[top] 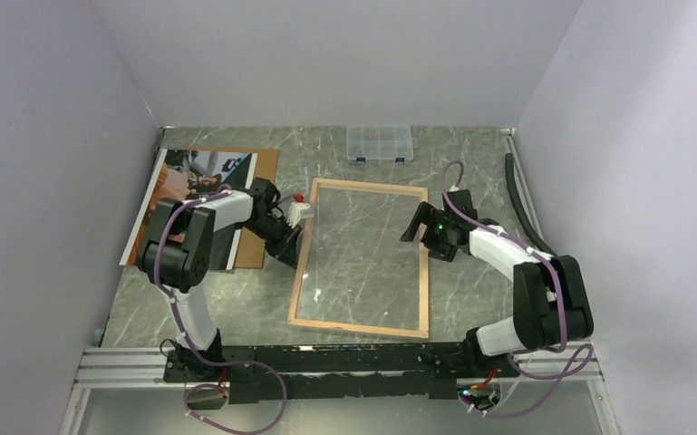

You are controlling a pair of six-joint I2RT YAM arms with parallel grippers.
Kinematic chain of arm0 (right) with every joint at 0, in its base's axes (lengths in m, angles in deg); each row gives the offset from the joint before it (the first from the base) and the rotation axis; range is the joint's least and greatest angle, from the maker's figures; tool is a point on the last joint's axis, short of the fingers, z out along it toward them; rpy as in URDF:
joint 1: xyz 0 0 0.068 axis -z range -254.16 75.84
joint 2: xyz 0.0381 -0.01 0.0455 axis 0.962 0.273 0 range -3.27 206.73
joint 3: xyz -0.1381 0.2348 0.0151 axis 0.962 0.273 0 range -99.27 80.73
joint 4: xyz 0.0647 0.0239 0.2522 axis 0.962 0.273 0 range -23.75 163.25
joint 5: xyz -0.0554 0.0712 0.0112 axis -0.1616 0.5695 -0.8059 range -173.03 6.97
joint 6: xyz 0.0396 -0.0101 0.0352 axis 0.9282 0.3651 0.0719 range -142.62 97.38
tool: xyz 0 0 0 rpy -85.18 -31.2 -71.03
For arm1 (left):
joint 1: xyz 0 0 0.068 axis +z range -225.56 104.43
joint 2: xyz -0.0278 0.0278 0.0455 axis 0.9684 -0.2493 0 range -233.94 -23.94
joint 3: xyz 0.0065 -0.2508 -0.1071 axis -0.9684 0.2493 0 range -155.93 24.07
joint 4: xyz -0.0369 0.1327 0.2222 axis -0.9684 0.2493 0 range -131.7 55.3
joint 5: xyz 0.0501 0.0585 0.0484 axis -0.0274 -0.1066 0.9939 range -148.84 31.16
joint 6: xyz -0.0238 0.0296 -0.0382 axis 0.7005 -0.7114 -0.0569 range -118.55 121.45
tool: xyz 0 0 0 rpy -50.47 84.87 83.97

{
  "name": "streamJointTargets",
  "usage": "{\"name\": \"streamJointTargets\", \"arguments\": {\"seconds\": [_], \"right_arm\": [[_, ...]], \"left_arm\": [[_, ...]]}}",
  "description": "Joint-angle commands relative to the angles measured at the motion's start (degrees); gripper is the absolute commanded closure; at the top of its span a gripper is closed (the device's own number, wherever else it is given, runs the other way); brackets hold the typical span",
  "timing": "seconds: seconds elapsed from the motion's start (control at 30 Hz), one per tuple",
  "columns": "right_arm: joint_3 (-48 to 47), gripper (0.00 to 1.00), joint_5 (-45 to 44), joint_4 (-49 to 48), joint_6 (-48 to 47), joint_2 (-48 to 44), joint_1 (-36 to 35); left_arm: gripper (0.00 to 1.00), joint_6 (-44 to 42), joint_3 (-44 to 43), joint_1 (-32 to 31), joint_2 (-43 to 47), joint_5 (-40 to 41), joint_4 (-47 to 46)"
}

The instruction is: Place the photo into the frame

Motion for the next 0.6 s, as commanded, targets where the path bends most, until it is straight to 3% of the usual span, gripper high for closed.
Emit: {"name": "streamJointTargets", "arguments": {"seconds": [0.0,0.23,0.4,0.5,0.57], "right_arm": [[-2.9,0.04,4.8,-4.4,2.1,2.4,0.8],[-6.4,0.04,2.4,-3.3,3.2,3.4,2.4],[-8.5,0.02,-7.7,0.0,3.6,-1.8,2.5],[-10.7,0.0,-12.9,0.6,2.4,-4.5,-1.4],[-13.9,0.0,-15.7,2.1,1.9,-3.1,-6.9]], "left_arm": [[0.97,2.6,-5.0,-1.6,-3.8,2.5,-3.6],[0.97,4.7,-11.9,-1.7,-6.9,3.8,-3.5],[0.97,4.2,-20.5,0.0,-8.3,4.2,5.0],[0.9,3.4,-29.8,4.7,-8.3,5.3,15.1],[0.79,1.8,-34.9,9.4,-7.7,6.7,20.3]]}}
